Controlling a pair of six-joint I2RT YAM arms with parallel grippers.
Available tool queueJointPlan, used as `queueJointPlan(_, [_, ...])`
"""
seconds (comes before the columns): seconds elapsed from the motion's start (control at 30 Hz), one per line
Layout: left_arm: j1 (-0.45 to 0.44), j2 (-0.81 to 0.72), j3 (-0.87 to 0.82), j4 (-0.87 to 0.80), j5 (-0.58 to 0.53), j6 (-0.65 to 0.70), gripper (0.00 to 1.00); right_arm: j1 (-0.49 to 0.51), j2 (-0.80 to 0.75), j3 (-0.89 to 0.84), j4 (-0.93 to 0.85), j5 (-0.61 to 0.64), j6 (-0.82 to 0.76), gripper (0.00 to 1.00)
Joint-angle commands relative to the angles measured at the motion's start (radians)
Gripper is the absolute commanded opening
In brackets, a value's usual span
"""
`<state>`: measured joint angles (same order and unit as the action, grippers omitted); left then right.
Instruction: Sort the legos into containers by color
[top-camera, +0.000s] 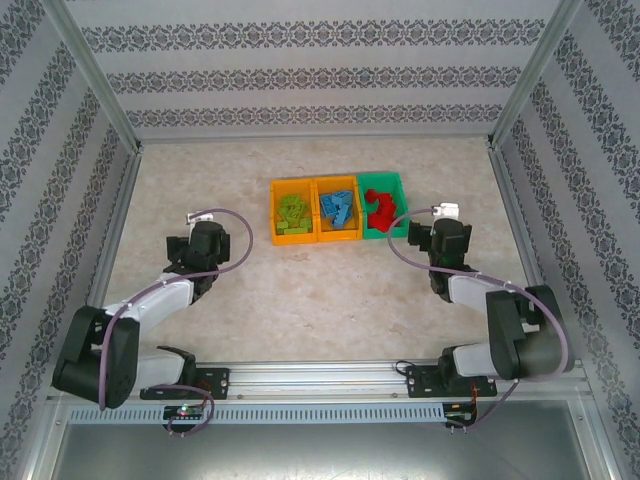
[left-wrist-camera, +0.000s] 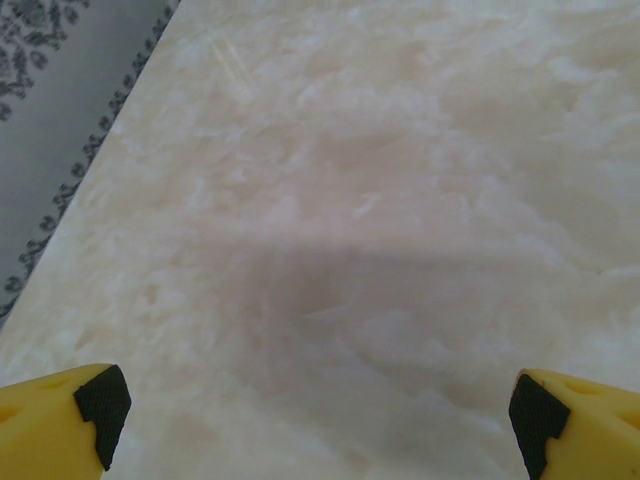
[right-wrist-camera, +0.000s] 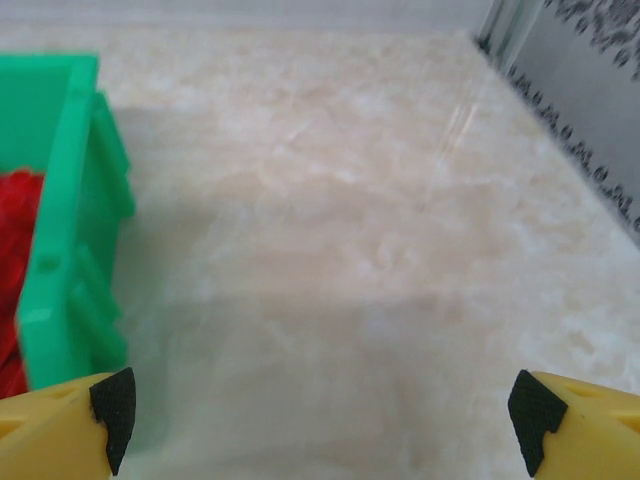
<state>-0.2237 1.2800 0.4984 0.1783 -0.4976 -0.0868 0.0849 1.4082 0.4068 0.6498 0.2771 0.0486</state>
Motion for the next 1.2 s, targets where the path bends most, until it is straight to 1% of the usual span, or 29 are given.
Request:
queueJointPlan(0.0, [0.037,0.069,-0.031,0.313,0.078,0.104,0.99,-0.014,0.06,0.001,0.177,-0.014,-0.005,0.98])
queueJointPlan(0.03, [0.047,0.097,-0.042,0.372,0.094,0.114,0.99,-0.018,0.048,0.022,0.116,-0.035,-0.003,0.98])
queueJointPlan(0.07, [0.062,0.126,-0.054,0.437,0.114,0.11,0.99,-0.028,0.059,0.01,0.156,-0.054,0.001,0.98])
queueJointPlan(0.1, [0.072,0.14,-0.053,0.461,0.122,0.105,0.99,-0.038,0.061,-0.004,0.168,-0.087,0.004,0.98])
queueJointPlan(0.17, [0.106,0.18,-0.049,0.529,0.207,0.114,0.99,-0.045,0.138,-0.057,0.398,-0.079,0.011,0.98])
queueJointPlan(0.2, [0.12,0.198,-0.042,0.52,0.235,0.107,0.99,-0.046,0.121,-0.057,0.355,-0.068,0.019,0.98])
queueJointPlan(0.23, [0.134,0.217,-0.048,0.546,0.269,0.101,0.99,-0.05,0.083,-0.052,0.265,-0.07,0.026,0.98])
queueJointPlan(0.27, [0.142,0.239,-0.074,0.617,0.288,0.102,0.99,-0.055,0.092,-0.056,0.295,-0.08,0.025,0.98])
queueJointPlan(0.3, [0.153,0.234,-0.087,0.637,0.304,0.089,0.99,-0.055,0.114,-0.057,0.342,-0.086,0.024,0.98])
queueJointPlan(0.33, [0.171,0.228,-0.101,0.636,0.336,0.074,0.99,-0.054,0.118,-0.053,0.333,-0.099,0.02,0.98])
queueJointPlan(0.37, [0.179,0.263,-0.129,0.726,0.341,0.065,0.99,-0.055,0.1,-0.042,0.278,-0.105,0.016,0.98])
queueJointPlan(0.4, [0.18,0.306,-0.147,0.816,0.322,0.073,0.99,-0.056,0.09,-0.037,0.253,-0.107,0.016,0.98])
queueJointPlan(0.43, [0.18,0.292,-0.136,0.795,0.315,0.062,0.99,-0.055,0.102,-0.043,0.287,-0.107,0.014,0.98])
queueJointPlan(0.47, [0.182,0.265,-0.103,0.663,0.323,0.055,0.99,-0.054,0.107,-0.046,0.302,-0.104,0.016,0.98])
queueJointPlan(0.53, [0.187,0.284,-0.111,0.71,0.33,0.057,0.99,-0.054,0.095,-0.039,0.265,-0.105,0.015,0.98])
queueJointPlan(0.57, [0.19,0.278,-0.104,0.684,0.332,0.052,0.99,-0.054,0.1,-0.042,0.281,-0.104,0.013,0.98])
queueJointPlan(0.6, [0.19,0.284,-0.106,0.701,0.333,0.054,0.99,-0.054,0.102,-0.043,0.284,-0.104,0.013,0.98])
queueJointPlan(1.17, [0.192,0.281,-0.105,0.692,0.337,0.053,0.99,-0.051,0.099,-0.035,0.264,-0.122,0.0,0.98])
